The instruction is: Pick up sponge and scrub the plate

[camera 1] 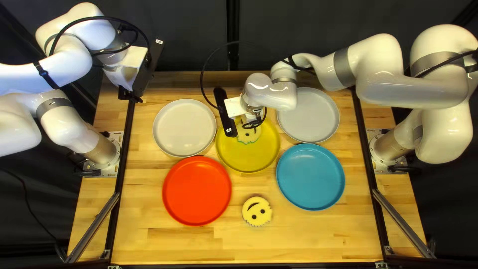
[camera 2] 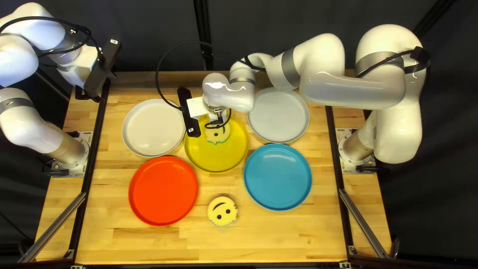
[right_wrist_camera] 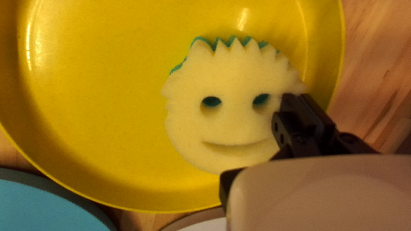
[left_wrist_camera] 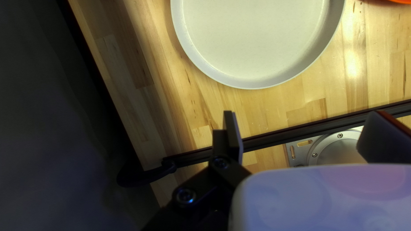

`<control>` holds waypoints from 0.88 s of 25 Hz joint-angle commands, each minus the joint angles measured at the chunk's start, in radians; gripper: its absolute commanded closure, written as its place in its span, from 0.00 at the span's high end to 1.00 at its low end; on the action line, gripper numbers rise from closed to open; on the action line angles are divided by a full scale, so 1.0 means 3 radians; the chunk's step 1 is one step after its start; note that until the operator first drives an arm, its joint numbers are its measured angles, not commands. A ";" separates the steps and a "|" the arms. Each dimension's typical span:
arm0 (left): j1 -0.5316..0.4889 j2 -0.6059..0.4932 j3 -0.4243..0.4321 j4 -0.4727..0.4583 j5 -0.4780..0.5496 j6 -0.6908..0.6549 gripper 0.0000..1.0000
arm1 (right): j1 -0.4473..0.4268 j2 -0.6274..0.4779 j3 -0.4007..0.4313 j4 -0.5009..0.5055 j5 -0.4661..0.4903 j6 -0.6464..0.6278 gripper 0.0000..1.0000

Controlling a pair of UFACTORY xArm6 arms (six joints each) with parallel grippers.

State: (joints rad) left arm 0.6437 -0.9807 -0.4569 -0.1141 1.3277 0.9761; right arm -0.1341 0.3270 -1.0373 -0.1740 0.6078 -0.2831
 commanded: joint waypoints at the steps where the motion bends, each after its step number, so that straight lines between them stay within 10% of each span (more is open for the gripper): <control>1: 0.0000 0.0000 0.0000 0.0000 0.0000 0.0000 1.00 | 0.0156 -0.0109 0.0202 -0.0044 -0.0143 0.0134 0.00; 9: 0.0000 0.0000 0.0000 0.0000 0.0000 0.0000 1.00 | 0.0377 -0.0256 0.0432 -0.0132 -0.0263 0.0222 0.00; 22: 0.0000 0.0000 0.0000 0.0000 0.0000 0.0000 1.00 | -0.0192 -0.0177 0.0429 0.0117 -0.0443 -0.0573 0.00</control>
State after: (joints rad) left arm 0.6437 -0.9807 -0.4569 -0.1141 1.3277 0.9761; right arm -0.1881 0.2853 -0.9257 -0.1375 0.4881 -0.4423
